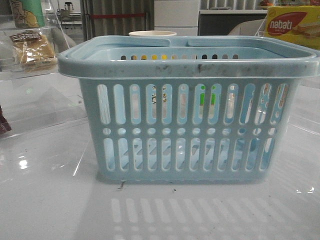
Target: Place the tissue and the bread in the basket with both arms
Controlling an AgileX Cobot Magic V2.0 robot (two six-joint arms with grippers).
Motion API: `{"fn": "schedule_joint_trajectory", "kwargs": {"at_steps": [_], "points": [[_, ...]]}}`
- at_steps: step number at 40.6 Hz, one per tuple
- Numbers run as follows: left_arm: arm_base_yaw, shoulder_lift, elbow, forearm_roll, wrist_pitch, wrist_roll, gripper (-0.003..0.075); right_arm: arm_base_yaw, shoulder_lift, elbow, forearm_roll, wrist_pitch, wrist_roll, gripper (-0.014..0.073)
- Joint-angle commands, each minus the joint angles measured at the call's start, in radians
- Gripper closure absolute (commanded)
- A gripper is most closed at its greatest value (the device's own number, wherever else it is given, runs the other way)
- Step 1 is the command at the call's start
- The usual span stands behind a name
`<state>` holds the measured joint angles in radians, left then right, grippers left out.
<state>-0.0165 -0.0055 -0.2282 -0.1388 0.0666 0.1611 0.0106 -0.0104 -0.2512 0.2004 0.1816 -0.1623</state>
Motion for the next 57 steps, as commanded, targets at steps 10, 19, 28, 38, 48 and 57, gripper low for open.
{"fn": "schedule_joint_trajectory", "kwargs": {"at_steps": [10,19,28,38,48,57], "points": [[-0.007,0.168,-0.379,-0.005,0.127,-0.002,0.0629,-0.005,0.141,-0.336,-0.002,0.051,-0.001,0.0566],[-0.007,0.307,-0.495,-0.005,0.318,-0.002,0.0629,-0.005,0.285,-0.439,-0.002,0.206,-0.001,0.0566],[-0.007,0.403,-0.484,-0.005,0.465,-0.002,0.0629,-0.005,0.393,-0.413,-0.002,0.331,-0.001,0.0566],[-0.007,0.475,-0.48,-0.005,0.526,-0.002,0.0629,-0.005,0.484,-0.377,-0.002,0.403,-0.001,0.0566],[-0.007,0.499,-0.48,-0.005,0.526,-0.002,0.0629,-0.005,0.577,-0.362,-0.022,0.434,-0.001,0.0505],[-0.007,0.499,-0.48,-0.005,0.526,-0.002,0.0629,-0.006,0.664,-0.368,-0.076,0.407,-0.001,0.0092]]}}
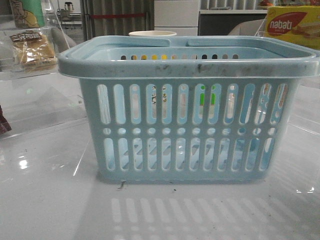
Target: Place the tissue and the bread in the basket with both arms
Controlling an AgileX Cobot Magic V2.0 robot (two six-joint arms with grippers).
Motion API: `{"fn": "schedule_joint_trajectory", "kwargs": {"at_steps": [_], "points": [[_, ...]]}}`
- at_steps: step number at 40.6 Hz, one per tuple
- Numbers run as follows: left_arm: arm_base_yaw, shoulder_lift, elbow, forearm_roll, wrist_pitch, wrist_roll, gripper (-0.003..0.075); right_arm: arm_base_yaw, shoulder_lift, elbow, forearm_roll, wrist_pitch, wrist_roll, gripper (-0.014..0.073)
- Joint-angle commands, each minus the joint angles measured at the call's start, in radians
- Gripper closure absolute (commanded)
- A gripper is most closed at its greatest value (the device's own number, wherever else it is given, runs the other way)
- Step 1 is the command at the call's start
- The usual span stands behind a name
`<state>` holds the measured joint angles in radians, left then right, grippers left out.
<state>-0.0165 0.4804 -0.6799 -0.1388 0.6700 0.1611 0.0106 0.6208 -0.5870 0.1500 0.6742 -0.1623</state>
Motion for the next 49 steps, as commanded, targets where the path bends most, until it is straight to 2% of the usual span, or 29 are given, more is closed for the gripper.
{"fn": "schedule_joint_trajectory", "kwargs": {"at_steps": [1,7,21,34,49], "points": [[-0.007,0.013,-0.028,-0.005,-0.077,-0.002,0.0629,-0.007,0.042,-0.036,-0.034,-0.093,0.0,0.0076],[-0.007,0.013,-0.028,-0.005,-0.077,-0.002,0.0629,-0.035,0.131,-0.076,-0.054,-0.14,0.017,0.0071],[-0.007,0.013,-0.028,-0.005,-0.077,-0.002,0.0629,-0.242,0.466,-0.337,-0.044,-0.149,0.017,0.0071],[-0.007,0.013,-0.028,-0.005,-0.077,-0.002,0.0629,-0.252,0.787,-0.588,0.059,-0.159,0.017,0.0071],[-0.007,0.014,-0.028,-0.005,-0.083,-0.002,0.0629,-0.252,1.096,-0.843,0.062,-0.198,0.016,0.0071]]}}
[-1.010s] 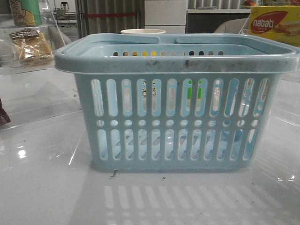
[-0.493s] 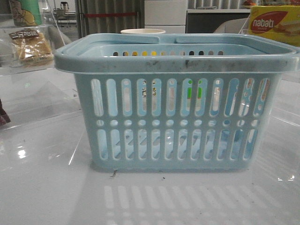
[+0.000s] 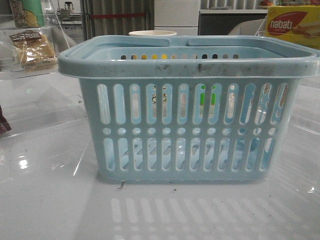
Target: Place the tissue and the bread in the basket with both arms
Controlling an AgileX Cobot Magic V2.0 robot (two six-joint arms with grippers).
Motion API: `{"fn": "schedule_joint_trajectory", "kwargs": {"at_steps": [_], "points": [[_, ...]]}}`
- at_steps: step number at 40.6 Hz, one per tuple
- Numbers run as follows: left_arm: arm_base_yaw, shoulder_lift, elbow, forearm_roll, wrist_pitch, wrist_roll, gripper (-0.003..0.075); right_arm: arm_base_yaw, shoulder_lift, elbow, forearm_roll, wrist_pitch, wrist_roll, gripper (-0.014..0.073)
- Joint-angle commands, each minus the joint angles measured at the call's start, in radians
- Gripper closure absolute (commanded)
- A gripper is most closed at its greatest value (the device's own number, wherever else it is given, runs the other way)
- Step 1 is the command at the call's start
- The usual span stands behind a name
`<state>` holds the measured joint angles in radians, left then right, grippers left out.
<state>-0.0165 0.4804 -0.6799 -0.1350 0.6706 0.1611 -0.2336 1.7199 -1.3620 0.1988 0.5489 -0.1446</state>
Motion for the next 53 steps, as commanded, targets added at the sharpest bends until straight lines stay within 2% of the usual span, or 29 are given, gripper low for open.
{"fn": "schedule_joint_trajectory", "kwargs": {"at_steps": [1,9,23,39,46,53], "points": [[-0.007,0.015,-0.028,-0.009,-0.083,-0.002,0.0629,-0.008,0.012,-0.079,0.013,-0.079,-0.001,0.0071],[-0.007,0.015,-0.028,-0.009,-0.083,-0.002,0.0629,-0.008,0.065,-0.109,0.013,-0.13,-0.001,0.0095],[-0.007,0.015,-0.028,-0.009,-0.083,-0.002,0.0629,-0.008,0.084,-0.114,0.013,-0.147,-0.001,0.0391],[-0.007,0.015,-0.028,-0.009,-0.083,-0.002,0.0629,0.056,-0.107,-0.114,0.039,-0.037,-0.001,0.0399],[-0.007,0.015,-0.028,-0.009,-0.083,-0.002,0.0629,0.157,-0.234,-0.114,0.043,0.06,-0.001,0.0399],[-0.007,0.015,-0.028,-0.009,-0.083,-0.002,0.0629,0.302,-0.325,-0.114,0.047,0.126,-0.018,0.0399]]}}
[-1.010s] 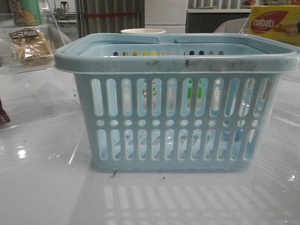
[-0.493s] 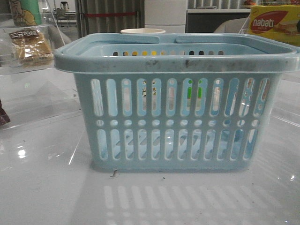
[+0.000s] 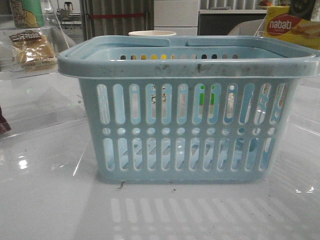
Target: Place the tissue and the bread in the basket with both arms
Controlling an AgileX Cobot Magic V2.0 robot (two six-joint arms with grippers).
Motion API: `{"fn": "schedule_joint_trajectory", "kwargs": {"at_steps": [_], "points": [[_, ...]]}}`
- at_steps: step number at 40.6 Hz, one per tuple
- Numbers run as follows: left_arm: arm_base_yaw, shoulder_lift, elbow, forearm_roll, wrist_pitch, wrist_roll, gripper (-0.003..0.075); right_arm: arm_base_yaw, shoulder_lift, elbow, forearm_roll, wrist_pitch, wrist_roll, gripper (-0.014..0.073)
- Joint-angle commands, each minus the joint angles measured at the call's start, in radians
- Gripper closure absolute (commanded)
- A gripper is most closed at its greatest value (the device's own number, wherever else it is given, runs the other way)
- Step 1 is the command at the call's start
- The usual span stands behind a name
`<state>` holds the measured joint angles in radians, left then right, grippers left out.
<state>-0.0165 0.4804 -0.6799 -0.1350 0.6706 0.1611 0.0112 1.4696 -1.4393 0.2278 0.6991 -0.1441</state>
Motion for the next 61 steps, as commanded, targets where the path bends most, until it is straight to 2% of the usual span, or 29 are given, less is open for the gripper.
{"fn": "schedule_joint_trajectory", "kwargs": {"at_steps": [1,11,17,19,25,28,38,46,49,53,61], "points": [[-0.007,0.015,-0.028,-0.009,-0.083,-0.002,0.0629,0.084,-0.08,-0.037,0.018,-0.015,-0.023,0.0399],[-0.007,0.015,-0.028,-0.009,-0.083,-0.002,0.0629,0.301,-0.062,-0.036,0.02,0.082,-0.049,0.0399],[-0.007,0.015,-0.028,-0.009,-0.083,-0.002,0.0629,0.364,-0.01,-0.036,0.02,0.099,-0.051,0.0366],[-0.007,0.015,-0.028,-0.009,-0.083,-0.002,0.0629,0.372,0.011,-0.036,0.02,0.099,-0.051,0.0316],[-0.007,0.015,-0.028,-0.009,-0.083,-0.002,0.0629,0.372,0.061,-0.036,0.01,0.088,-0.051,0.0092],[-0.007,0.015,-0.028,-0.009,-0.083,-0.002,0.0629,0.372,0.07,-0.036,-0.009,0.086,-0.051,0.0039],[-0.007,0.015,-0.028,-0.009,-0.086,-0.002,0.0629,0.375,-0.017,-0.023,-0.035,0.11,-0.115,0.0052],[-0.007,0.021,-0.028,-0.007,-0.086,-0.002,0.0624,0.376,-0.235,0.142,-0.036,0.022,-0.147,0.0052],[-0.007,0.026,-0.028,-0.007,-0.086,-0.002,0.0595,0.376,-0.328,0.22,-0.036,-0.006,-0.151,0.0052],[-0.007,0.039,-0.028,-0.007,-0.086,-0.002,0.0512,0.376,-0.445,0.319,-0.038,-0.013,-0.151,0.0052],[-0.007,0.08,-0.028,-0.007,-0.088,-0.002,0.0266,0.376,-0.642,0.503,-0.059,-0.019,-0.151,0.0052]]}}
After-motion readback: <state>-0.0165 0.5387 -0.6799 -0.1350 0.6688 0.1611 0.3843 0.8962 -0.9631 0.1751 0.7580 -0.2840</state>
